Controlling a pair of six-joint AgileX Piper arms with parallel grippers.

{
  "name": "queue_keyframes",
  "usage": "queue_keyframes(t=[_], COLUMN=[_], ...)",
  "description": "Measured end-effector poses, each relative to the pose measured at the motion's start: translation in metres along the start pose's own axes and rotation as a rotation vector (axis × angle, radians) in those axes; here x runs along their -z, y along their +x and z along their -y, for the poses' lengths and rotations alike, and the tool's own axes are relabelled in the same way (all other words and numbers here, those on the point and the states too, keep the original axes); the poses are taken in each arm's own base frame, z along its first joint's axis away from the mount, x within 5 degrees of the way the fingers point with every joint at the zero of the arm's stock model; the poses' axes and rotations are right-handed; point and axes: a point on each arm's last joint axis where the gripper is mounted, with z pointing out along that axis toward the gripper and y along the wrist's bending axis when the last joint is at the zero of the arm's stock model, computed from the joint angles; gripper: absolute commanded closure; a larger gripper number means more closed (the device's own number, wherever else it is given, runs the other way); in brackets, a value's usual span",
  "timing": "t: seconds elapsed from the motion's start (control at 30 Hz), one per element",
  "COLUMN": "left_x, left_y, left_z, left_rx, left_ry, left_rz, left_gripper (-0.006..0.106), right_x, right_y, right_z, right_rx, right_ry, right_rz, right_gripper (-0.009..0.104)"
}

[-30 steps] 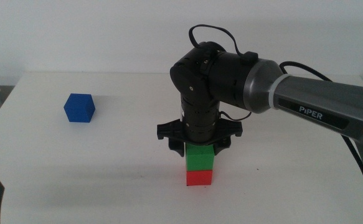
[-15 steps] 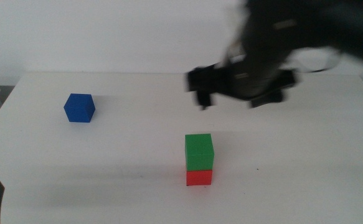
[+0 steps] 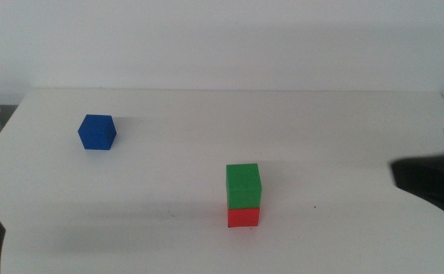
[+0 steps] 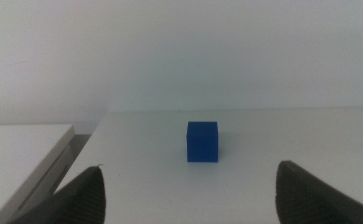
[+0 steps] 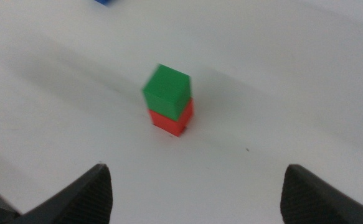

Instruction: Stack red cubes first, then green, then blue cubes in a specific spot.

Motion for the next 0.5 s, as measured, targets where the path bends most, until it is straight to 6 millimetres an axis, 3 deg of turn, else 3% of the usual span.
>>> queue_keyframes(t=[0.23,0.5], left_x=[0.0,0.0], left_y=[0.0,0.0], left_z=[0.0,0.0], left_rx=[0.0,0.0], left_ry=[0.0,0.0], left_rz=[0.0,0.0], left_gripper=[0.007,0.007], right_x=[0.036,0.044], right_y=[0.028,0.034], right_z=[0.002,0.002], right_rx=[0.064,0.076], right_ry=[-0.094,-0.121], right_rz=[0.116,0.15], right_gripper=[0.004,0.004])
